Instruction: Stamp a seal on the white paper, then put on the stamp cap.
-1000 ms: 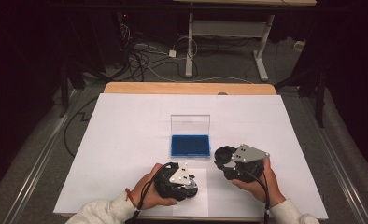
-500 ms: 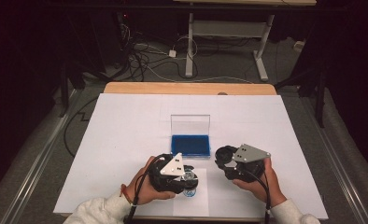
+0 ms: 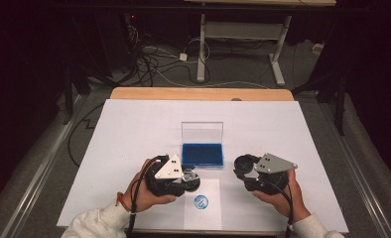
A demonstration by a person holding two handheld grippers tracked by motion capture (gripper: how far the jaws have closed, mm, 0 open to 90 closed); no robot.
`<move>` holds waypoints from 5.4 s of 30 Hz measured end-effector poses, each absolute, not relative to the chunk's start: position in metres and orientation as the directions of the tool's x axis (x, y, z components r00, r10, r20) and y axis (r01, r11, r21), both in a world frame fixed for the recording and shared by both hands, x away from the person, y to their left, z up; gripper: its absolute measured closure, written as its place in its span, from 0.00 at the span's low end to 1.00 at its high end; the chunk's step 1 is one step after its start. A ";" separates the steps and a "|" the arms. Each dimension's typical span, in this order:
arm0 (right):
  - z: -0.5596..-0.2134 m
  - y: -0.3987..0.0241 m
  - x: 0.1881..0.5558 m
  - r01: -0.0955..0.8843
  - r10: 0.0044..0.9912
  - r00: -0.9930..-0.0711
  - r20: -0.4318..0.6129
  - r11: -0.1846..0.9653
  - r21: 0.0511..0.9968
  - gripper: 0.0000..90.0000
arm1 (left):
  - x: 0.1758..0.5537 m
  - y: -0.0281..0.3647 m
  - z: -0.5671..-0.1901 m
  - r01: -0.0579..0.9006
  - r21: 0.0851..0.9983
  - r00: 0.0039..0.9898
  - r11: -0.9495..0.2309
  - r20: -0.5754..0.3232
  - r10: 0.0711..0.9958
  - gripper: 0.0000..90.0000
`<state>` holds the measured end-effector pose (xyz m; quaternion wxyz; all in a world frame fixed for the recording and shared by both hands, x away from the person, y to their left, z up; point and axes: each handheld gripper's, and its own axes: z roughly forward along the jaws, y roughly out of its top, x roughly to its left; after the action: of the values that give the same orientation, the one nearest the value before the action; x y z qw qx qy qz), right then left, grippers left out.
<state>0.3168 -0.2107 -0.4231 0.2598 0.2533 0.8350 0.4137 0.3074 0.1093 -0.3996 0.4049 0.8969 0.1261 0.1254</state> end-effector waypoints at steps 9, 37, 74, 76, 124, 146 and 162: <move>-0.423 -0.218 0.312 0.213 0.646 -0.732 -0.219 0.522 0.826 0.43 | 0.313 0.133 -0.401 0.166 0.760 0.907 -0.628 0.133 0.400 0.60; -0.431 -0.211 0.308 0.225 0.630 -0.751 -0.201 0.529 0.818 0.43 | 0.327 0.175 -0.409 0.217 0.792 0.852 -0.571 0.132 0.507 0.60; -0.448 -0.145 0.324 0.194 0.513 -0.837 -0.190 0.603 0.773 0.43 | 0.333 0.121 -0.398 0.141 0.825 0.903 -0.547 0.119 0.412 0.60; -0.449 -0.141 0.325 0.194 0.507 -0.842 -0.187 0.606 0.771 0.43 | 0.335 0.116 -0.398 0.142 0.831 0.911 -0.539 0.104 0.400 0.60; -0.446 -0.128 0.326 0.222 0.514 -0.853 -0.095 0.521 0.824 0.43 | 0.346 0.083 -0.408 0.159 0.897 0.941 -0.412 -0.012 0.337 0.60; -0.441 -0.130 0.322 0.195 0.515 -0.850 -0.113 0.506 0.840 0.43 | 0.348 0.085 -0.413 0.238 0.917 0.938 -0.318 -0.132 0.321 0.60; -0.439 -0.130 0.321 0.181 0.505 -0.852 -0.141 0.536 0.825 0.43 | 0.342 0.080 -0.410 0.202 0.909 0.937 -0.364 -0.072 0.341 0.60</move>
<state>0.3211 -0.1297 -0.4394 0.1849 0.2000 0.8566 0.4383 0.3418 0.0800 -0.4100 0.5395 0.8232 0.1648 0.0645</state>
